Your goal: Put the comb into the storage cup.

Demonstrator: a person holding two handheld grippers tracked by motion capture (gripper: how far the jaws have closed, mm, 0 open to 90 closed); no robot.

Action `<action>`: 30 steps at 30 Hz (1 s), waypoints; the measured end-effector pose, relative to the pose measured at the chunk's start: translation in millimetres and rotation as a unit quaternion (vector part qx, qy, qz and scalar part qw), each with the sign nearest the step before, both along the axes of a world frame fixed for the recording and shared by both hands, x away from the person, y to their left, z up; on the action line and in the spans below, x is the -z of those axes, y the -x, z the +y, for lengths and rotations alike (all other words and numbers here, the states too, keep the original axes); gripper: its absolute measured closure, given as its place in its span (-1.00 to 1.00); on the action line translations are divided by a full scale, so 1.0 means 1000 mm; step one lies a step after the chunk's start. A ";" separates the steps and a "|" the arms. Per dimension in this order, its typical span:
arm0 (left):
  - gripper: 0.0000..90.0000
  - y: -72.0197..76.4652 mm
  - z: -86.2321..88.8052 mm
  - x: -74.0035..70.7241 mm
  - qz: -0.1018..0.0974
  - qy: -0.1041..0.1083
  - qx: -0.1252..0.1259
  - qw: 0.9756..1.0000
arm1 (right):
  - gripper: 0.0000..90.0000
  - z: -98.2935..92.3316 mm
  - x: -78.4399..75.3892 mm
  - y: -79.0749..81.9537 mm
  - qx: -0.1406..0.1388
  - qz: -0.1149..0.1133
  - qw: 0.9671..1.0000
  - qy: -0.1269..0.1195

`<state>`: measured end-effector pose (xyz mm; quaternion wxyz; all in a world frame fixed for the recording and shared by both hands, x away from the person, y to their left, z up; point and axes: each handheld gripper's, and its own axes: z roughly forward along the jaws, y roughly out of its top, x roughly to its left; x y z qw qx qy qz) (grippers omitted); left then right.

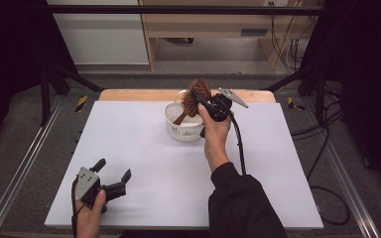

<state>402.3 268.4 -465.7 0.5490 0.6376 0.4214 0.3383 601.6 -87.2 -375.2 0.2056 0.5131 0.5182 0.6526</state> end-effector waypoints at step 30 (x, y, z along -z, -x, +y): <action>-0.95 0.000 -0.001 0.000 0.002 -0.001 0.004 1.000 | 0.12 0.004 0.014 -0.002 -0.001 0.011 1.000 -0.018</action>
